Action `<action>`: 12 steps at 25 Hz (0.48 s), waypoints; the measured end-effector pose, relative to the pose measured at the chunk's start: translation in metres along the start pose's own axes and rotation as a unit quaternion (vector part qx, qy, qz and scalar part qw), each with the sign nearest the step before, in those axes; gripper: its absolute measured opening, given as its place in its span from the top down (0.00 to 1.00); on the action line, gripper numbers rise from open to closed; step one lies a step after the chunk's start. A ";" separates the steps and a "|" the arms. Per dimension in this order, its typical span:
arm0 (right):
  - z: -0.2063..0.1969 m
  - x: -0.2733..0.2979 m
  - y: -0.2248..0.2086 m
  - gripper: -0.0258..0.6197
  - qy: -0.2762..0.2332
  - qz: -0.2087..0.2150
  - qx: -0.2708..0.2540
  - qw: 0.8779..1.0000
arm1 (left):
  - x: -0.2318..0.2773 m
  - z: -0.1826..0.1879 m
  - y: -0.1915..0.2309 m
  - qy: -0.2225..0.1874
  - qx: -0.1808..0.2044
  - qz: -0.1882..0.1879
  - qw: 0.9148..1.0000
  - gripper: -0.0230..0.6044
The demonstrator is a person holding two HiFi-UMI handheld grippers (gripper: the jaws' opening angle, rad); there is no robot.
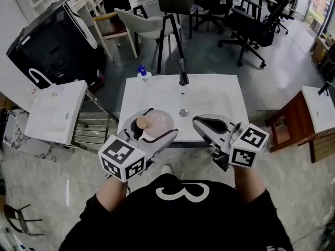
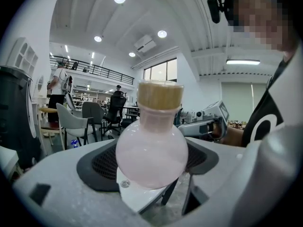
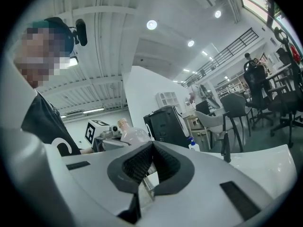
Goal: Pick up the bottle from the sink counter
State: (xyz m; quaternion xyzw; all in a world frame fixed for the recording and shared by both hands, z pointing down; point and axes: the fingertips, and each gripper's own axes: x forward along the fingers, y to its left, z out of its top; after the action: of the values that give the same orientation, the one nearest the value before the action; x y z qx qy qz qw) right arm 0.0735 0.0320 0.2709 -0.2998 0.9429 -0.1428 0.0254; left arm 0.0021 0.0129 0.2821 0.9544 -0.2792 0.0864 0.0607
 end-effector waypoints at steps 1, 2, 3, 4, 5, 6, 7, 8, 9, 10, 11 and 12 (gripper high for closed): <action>0.000 -0.001 0.000 0.94 -0.002 -0.001 -0.001 1.000 | 0.000 0.000 0.000 -0.001 0.001 0.000 1.000 0.33; 0.000 -0.001 0.000 0.94 -0.004 -0.003 -0.001 1.000 | 0.000 -0.001 -0.001 -0.001 0.001 0.000 1.000 0.33; 0.000 -0.001 0.000 0.94 -0.005 -0.005 -0.001 1.000 | 0.000 -0.002 -0.001 0.000 0.002 -0.001 1.000 0.33; -0.001 -0.001 0.000 0.94 -0.005 -0.007 -0.001 1.000 | -0.001 -0.002 -0.002 0.000 0.002 -0.001 1.000 0.33; -0.002 -0.001 0.000 0.94 -0.004 -0.007 0.000 1.000 | -0.001 -0.003 -0.002 0.001 0.002 -0.002 1.000 0.33; -0.003 -0.001 0.001 0.94 -0.004 -0.006 -0.001 1.000 | -0.002 -0.003 -0.003 0.001 0.001 -0.002 1.000 0.33; -0.003 -0.002 0.001 0.94 -0.004 -0.006 -0.001 1.000 | -0.002 -0.003 -0.003 0.000 0.001 -0.002 1.000 0.33; -0.003 -0.003 0.001 0.94 -0.005 -0.005 -0.001 1.000 | -0.001 -0.003 -0.004 0.000 0.001 -0.002 1.000 0.33; -0.003 -0.004 0.001 0.94 -0.006 -0.004 -0.002 1.000 | -0.001 -0.003 -0.005 -0.001 0.001 -0.002 1.000 0.33; -0.004 -0.005 0.001 0.94 -0.007 -0.003 -0.003 1.000 | 0.000 -0.003 -0.006 -0.002 0.002 -0.002 1.000 0.33; -0.003 -0.006 0.000 0.94 -0.008 -0.003 -0.005 1.000 | 0.001 -0.003 -0.007 -0.002 0.002 -0.002 1.000 0.33; -0.003 -0.007 0.000 0.94 -0.009 -0.004 -0.006 1.000 | 0.002 -0.003 -0.007 -0.002 0.002 -0.002 1.000 0.33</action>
State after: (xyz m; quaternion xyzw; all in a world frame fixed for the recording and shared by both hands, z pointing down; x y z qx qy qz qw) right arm 0.0792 0.0365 0.2737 -0.3045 0.9424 -0.1346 0.0314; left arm 0.0075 0.0183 0.2845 0.9553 -0.2774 0.0846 0.0583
